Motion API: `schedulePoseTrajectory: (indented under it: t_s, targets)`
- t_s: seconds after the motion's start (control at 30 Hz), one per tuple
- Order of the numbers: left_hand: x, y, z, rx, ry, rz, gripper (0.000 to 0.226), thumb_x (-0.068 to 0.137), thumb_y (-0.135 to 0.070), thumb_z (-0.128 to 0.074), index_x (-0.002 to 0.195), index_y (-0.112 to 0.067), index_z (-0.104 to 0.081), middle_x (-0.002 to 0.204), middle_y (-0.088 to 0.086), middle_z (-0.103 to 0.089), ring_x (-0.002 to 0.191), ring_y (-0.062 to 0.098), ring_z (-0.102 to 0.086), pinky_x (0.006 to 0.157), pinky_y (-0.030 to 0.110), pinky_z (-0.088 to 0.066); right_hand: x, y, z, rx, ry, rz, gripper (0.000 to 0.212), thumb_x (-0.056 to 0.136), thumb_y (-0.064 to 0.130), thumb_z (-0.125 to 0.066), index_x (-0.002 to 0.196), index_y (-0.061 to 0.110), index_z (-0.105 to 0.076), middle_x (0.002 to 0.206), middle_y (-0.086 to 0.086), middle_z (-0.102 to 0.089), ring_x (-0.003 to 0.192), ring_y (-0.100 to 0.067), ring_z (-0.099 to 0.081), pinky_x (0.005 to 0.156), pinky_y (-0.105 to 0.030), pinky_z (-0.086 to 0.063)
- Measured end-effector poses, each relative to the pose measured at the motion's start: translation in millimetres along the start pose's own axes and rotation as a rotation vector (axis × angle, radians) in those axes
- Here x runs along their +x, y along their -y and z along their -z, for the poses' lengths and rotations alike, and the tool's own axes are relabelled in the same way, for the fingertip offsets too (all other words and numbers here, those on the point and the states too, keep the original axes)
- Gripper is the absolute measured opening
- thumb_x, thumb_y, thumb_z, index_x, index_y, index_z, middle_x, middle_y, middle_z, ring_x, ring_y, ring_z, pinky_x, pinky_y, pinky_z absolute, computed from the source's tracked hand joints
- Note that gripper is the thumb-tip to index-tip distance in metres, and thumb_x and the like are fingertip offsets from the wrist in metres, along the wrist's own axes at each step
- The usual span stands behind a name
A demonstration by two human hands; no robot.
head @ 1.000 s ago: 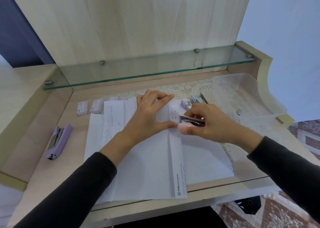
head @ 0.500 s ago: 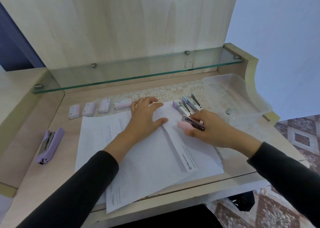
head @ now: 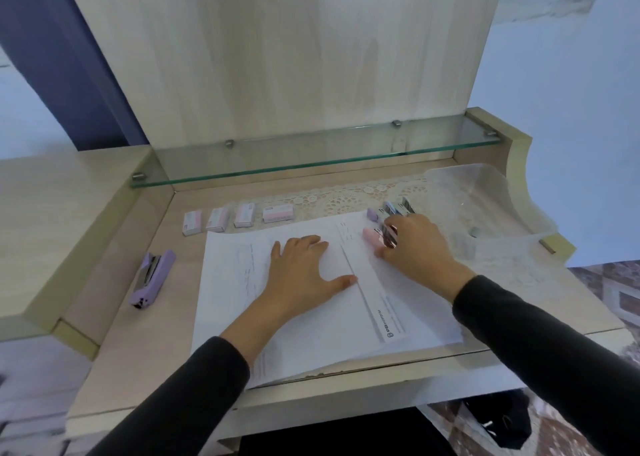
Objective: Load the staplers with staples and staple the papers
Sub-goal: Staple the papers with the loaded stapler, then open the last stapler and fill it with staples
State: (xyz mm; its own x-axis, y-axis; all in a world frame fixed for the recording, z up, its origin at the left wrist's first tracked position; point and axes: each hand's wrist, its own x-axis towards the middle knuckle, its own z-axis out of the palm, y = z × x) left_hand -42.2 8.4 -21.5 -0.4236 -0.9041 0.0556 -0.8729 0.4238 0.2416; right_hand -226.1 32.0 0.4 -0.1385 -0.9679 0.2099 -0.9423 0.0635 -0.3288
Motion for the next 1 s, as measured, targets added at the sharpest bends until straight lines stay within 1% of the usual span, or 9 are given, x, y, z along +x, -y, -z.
schedulePoseTrajectory:
  t_s: [0.1, 0.23, 0.37, 0.47, 0.63, 0.77, 0.83, 0.93, 1.0]
  targets:
    - [-1.7, 7.9, 2.8, -0.061, 0.028, -0.036, 0.078, 0.079, -0.066, -0.048, 0.141, -0.022, -0.031, 0.15, -0.007, -0.025, 0.137, 0.013, -0.016, 0.115, 0.044, 0.001, 4.2, -2.1, 1.1, -0.056, 0.026, -0.051, 0.033, 0.085, 0.043, -0.054, 0.094, 0.012, -0.057, 0.097, -0.012, -0.055, 0.076, -0.023, -0.047, 0.064, -0.026, -0.034]
    - [-3.1, 11.9, 4.6, -0.084, 0.041, -0.078, 0.074, 0.081, -0.063, -0.047, 0.141, -0.023, -0.031, 0.15, -0.006, -0.024, 0.138, 0.012, -0.017, 0.115, 0.042, 0.003, 2.1, 0.0, 5.9, -0.136, 0.059, -0.08, 0.05, 0.082, 0.046, -0.06, 0.121, 0.016, -0.05, 0.119, -0.012, -0.05, 0.097, -0.028, -0.055, 0.074, -0.028, -0.04]
    - [-4.7, 16.8, 13.6, -0.286, -0.033, -0.074, 0.059, 0.086, -0.05, -0.052, 0.136, -0.021, -0.041, 0.145, -0.006, -0.036, 0.133, 0.011, -0.029, 0.115, 0.035, -0.015, -10.2, 9.7, 9.8, -0.068, -0.034, 0.177, 0.026, 0.089, 0.031, -0.054, 0.112, 0.022, -0.064, 0.113, 0.003, -0.062, 0.103, -0.016, -0.056, 0.075, -0.025, -0.04]
    - [-6.2, 31.0, 23.3, -0.324, -0.155, -0.05, 0.044, 0.088, -0.043, -0.054, 0.126, -0.02, -0.053, 0.136, -0.005, -0.048, 0.127, 0.012, -0.038, 0.108, 0.025, -0.023, -18.2, 14.7, 4.4, -0.046, 0.055, 0.347, 0.023, 0.089, 0.029, -0.053, 0.108, 0.025, -0.067, 0.116, 0.01, -0.064, 0.106, -0.009, -0.057, 0.082, -0.022, -0.041]
    - [-20.0, 78.2, 41.9, -0.33, -0.377, 0.127, 0.026, 0.088, -0.029, -0.059, 0.108, -0.015, -0.065, 0.119, 0.0, -0.061, 0.115, 0.017, -0.049, 0.098, 0.024, -0.031, -24.4, 8.7, -14.1, -0.054, 0.037, 0.373, 0.024, 0.09, 0.034, -0.052, 0.108, 0.03, -0.067, 0.117, 0.018, -0.062, 0.114, -0.008, -0.048, 0.078, -0.017, -0.029]
    - [-39.5, 112.5, 55.8, -0.274, -0.46, 0.244, 0.011, 0.087, -0.012, -0.057, 0.09, -0.01, -0.067, 0.093, 0.006, -0.063, 0.084, 0.02, -0.057, 0.073, 0.015, -0.037, -29.7, 2.6, -25.4, -0.001, -0.1, 0.401, 0.015, 0.081, 0.023, -0.066, 0.093, 0.025, -0.073, 0.1, 0.011, -0.071, 0.094, -0.021, -0.061, 0.075, -0.024, -0.041]
    - [-50.5, 128.1, 55.8, -0.241, -0.476, 0.268, 0.011, 0.084, -0.004, -0.056, 0.081, -0.008, -0.065, 0.08, 0.01, -0.06, 0.072, 0.023, -0.054, 0.067, 0.023, -0.043, -32.6, 0.3, -31.2, 0.017, -0.155, 0.422, 0.014, 0.076, 0.02, -0.071, 0.089, 0.024, -0.074, 0.094, 0.011, -0.073, 0.08, -0.022, -0.061, 0.067, -0.022, -0.041]
    - [-62.1, 151.5, 47.9, -0.083, -0.475, 0.328, 0.016, 0.083, -0.004, -0.058, 0.092, 0.006, -0.066, 0.091, 0.02, -0.065, 0.087, 0.036, -0.057, 0.077, 0.039, -0.048, -32.9, -0.4, -34.6, 0.028, -0.168, 0.42, 0.012, 0.079, 0.022, -0.067, 0.089, 0.025, -0.073, 0.097, 0.011, -0.072, 0.079, -0.02, -0.059, 0.065, -0.022, -0.041]
    - [-68.0, 155.8, 43.1, -0.024, -0.439, 0.36, 0.015, 0.083, -0.004, -0.056, 0.085, 0.009, -0.062, 0.079, 0.021, -0.061, 0.077, 0.039, -0.056, 0.064, 0.037, -0.044, -32.7, -0.7, -34.9, 0.025, -0.17, 0.418, 0.011, 0.081, 0.023, -0.066, 0.089, 0.025, -0.072, 0.098, 0.009, -0.071, 0.084, -0.021, -0.06, 0.067, -0.026, -0.045]
